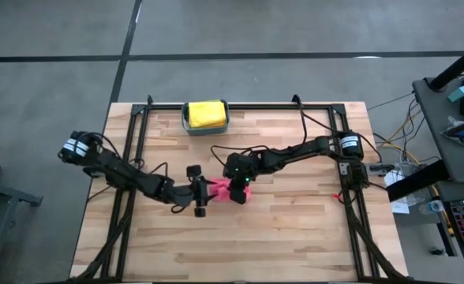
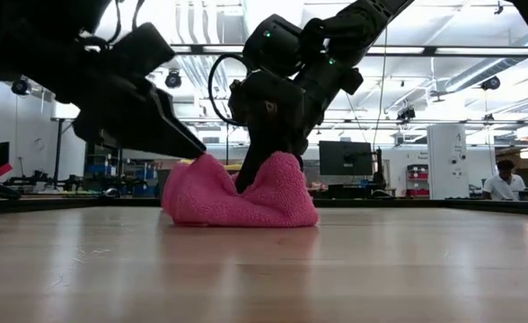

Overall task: Fold microfiber towels
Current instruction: Fold the pink towel

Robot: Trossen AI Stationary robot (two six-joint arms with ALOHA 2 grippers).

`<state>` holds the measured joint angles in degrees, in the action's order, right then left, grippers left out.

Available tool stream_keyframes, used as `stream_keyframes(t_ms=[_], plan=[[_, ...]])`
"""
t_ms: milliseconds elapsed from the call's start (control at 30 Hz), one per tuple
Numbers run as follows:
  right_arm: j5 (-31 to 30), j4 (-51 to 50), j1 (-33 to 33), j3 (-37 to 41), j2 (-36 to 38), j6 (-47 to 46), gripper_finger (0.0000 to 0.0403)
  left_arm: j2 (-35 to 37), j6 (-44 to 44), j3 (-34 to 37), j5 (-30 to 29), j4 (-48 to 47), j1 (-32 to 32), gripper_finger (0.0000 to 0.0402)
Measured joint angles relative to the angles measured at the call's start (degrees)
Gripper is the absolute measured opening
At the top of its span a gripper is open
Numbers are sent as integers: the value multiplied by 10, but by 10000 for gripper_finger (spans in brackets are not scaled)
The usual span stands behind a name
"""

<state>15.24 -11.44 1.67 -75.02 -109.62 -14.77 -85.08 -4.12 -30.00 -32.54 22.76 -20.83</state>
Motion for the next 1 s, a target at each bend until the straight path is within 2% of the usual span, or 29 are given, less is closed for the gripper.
stream_keyframes(t_ms=[133, 267, 367, 467, 533, 600, 833, 1000], plan=[[-2, 1, 0, 0, 0, 0, 12, -26, 0, 0, -14, 9, 9, 194], [-2, 5, 0, 0, 0, 4, 13, -51, 0, 0, -43, 26, 25, 182], [-2, 6, 0, 0, 0, -5, 13, -57, 2, 0, -42, 26, 33, 146], [-2, 6, 0, 0, 1, -7, 18, -57, 2, 2, -11, 24, 39, 85], [-2, 6, 0, 0, 3, -7, 31, -57, 2, 4, 10, 22, 42, 33], [-2, 6, 1, 0, 6, -6, 50, -57, 1, 4, 18, 23, 46, 11], [-6, -33, 15, -11, 23, 14, 129, -56, -5, 4, 19, 23, 60, 2], [-68, -92, 22, -12, 56, 33, 162, -56, -35, 6, 23, 22, 79, 2]])
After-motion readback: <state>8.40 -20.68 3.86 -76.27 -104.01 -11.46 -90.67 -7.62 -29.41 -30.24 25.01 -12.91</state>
